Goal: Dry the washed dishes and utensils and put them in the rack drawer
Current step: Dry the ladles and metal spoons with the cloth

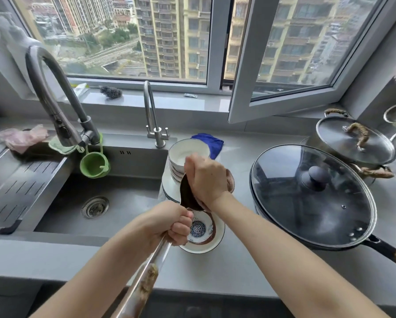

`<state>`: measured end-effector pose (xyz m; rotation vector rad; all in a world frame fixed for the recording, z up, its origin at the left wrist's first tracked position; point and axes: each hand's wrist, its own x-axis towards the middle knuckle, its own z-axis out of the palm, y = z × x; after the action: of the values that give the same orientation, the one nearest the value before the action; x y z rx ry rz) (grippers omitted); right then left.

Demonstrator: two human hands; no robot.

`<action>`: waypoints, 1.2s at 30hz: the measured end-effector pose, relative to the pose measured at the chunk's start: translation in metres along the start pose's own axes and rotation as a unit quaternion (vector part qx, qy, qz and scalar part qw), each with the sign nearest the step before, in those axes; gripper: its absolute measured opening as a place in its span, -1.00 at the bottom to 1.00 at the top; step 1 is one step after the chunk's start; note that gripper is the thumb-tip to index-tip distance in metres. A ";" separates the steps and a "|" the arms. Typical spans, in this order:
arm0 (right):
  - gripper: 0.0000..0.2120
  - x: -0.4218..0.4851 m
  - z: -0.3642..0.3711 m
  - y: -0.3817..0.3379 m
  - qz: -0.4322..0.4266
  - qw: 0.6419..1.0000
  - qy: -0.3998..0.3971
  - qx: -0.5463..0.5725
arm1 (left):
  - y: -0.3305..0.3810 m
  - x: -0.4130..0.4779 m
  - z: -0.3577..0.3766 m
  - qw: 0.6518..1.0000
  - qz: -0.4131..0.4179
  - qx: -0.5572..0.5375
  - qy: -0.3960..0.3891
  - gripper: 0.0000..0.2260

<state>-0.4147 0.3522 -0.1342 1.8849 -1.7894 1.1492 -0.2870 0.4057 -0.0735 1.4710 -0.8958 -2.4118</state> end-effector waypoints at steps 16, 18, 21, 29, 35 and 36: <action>-0.56 0.093 -0.106 0.003 0.425 0.733 0.263 0.462 | 0.015 -0.001 -0.022 0.984 -0.056 -0.146 -0.084 -0.71; -0.64 0.089 -0.106 -0.015 0.362 0.748 0.266 0.488 | 0.014 -0.002 -0.021 0.979 -0.062 -0.166 -0.101 -0.78; -0.82 0.048 -0.078 -0.034 0.207 0.863 0.100 0.451 | 0.015 -0.004 -0.021 0.977 -0.060 -0.176 -0.100 -0.77; -0.41 -0.036 -0.060 0.013 -0.020 0.946 -0.317 0.068 | 0.004 -0.006 -0.025 0.991 -0.069 -0.084 -0.079 -0.70; -0.58 -0.034 -0.059 0.023 -0.118 0.956 -0.266 -0.034 | -0.006 0.007 -0.014 0.997 -0.055 0.013 -0.057 -0.69; -0.53 -0.034 -0.058 0.023 -0.119 0.957 -0.263 -0.038 | -0.007 0.008 -0.012 0.997 -0.050 0.031 -0.054 -0.68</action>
<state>-0.4527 0.4122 -0.1284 2.4381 -1.7391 0.5133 -0.2793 0.4034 -0.0877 1.4525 -0.9503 -2.5791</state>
